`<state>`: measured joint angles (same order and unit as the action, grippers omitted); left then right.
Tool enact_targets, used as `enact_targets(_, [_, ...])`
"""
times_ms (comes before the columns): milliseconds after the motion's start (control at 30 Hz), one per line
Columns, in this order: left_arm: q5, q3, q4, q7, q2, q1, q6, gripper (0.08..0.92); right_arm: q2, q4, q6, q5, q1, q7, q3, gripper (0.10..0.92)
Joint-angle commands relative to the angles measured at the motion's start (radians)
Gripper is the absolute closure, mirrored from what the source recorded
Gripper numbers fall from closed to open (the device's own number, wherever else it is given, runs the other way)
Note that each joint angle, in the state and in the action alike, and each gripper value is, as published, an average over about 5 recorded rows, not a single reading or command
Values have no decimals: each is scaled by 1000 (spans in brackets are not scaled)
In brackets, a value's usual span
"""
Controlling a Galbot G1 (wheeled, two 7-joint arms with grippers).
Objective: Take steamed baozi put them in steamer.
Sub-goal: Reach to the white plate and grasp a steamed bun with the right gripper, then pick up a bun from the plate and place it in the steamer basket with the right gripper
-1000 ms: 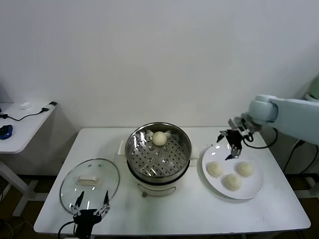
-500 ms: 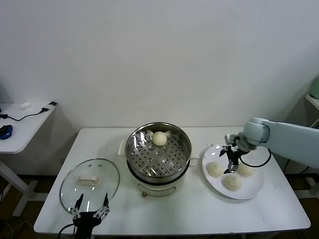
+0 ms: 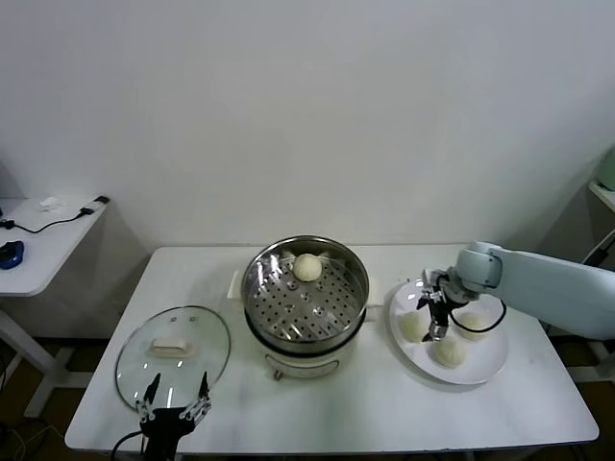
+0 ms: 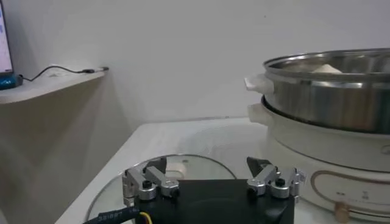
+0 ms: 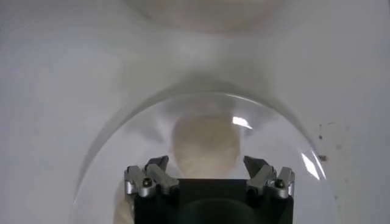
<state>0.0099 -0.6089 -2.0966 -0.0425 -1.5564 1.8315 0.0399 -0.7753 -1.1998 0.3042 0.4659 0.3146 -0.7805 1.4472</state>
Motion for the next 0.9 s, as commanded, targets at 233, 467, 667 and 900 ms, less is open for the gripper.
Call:
enact_targets(233, [2,-7,-5,0,1,-1,1,177,-25,26,11,-14,-49,4,-43,207])
enact_targets(467, [-1,-11,-13,0,-2,-2,5,177,-15,12,0,-11,-3,-24,-26,288])
enact_targets(667, [-2,-11,-20,-1,-5,-8,14,177,1,-5,-27,-1,72,-66,6,296])
enact_targets(900, [-4,-7,-25,0,-4,-9,19,177,31,-57,-76,58,336,-165,113,296])
